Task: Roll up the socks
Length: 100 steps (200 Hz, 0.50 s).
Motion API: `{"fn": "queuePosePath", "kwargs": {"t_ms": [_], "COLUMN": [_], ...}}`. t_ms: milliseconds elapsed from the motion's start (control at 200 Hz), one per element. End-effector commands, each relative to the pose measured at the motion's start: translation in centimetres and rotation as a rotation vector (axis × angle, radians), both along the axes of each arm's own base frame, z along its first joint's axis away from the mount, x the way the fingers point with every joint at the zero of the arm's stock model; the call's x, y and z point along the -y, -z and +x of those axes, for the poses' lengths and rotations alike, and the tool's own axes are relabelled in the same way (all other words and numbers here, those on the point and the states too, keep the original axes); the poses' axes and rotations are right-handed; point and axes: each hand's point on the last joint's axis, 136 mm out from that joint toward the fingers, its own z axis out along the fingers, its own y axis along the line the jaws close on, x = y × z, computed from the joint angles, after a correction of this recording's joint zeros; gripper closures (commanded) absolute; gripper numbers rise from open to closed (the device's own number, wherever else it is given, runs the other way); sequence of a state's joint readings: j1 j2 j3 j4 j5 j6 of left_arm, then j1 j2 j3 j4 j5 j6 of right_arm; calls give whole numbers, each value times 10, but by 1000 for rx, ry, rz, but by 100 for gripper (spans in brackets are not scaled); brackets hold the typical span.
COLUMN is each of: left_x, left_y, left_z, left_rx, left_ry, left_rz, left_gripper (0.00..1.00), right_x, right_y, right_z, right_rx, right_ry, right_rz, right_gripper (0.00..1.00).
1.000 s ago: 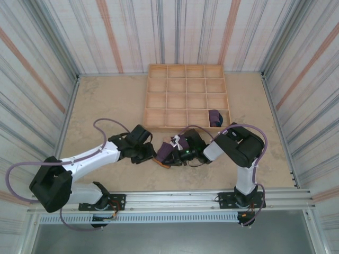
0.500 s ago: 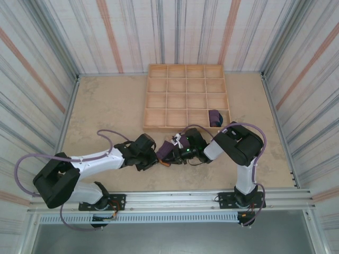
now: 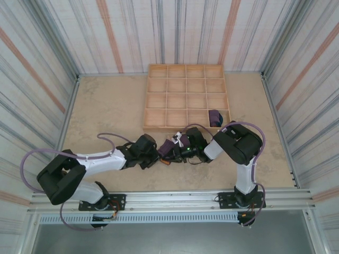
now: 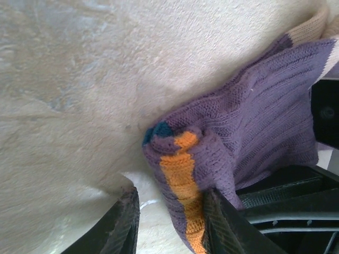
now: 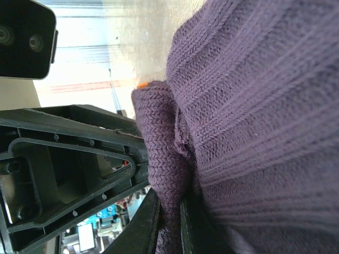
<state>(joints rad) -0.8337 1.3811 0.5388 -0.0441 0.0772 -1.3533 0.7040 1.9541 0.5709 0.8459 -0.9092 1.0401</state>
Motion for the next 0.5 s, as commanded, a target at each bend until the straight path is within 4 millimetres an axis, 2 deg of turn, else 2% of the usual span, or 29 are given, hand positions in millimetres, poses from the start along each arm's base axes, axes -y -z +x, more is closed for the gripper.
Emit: {"fn": "queuePosePath", "kwargs": {"t_ms": [0, 150, 351, 496], "left_x": [-13, -19, -28, -35], "left_y": [21, 31, 47, 53], "left_z": [-3, -5, -11, -10], "left_rx": [-20, -53, -131, -155], "left_ry": [-60, -76, -92, -100], "left_rz": [46, 85, 127, 151], "left_gripper": [64, 66, 77, 82], "right_x": [47, 47, 47, 47], "right_y": [83, 84, 84, 82], "right_z": [-36, -35, -36, -35], "right_rx": [-293, -298, -300, -297], "right_ry": [94, 96, 97, 99], "right_rz": [-310, -305, -296, -286], "right_gripper": [100, 100, 100, 100]}}
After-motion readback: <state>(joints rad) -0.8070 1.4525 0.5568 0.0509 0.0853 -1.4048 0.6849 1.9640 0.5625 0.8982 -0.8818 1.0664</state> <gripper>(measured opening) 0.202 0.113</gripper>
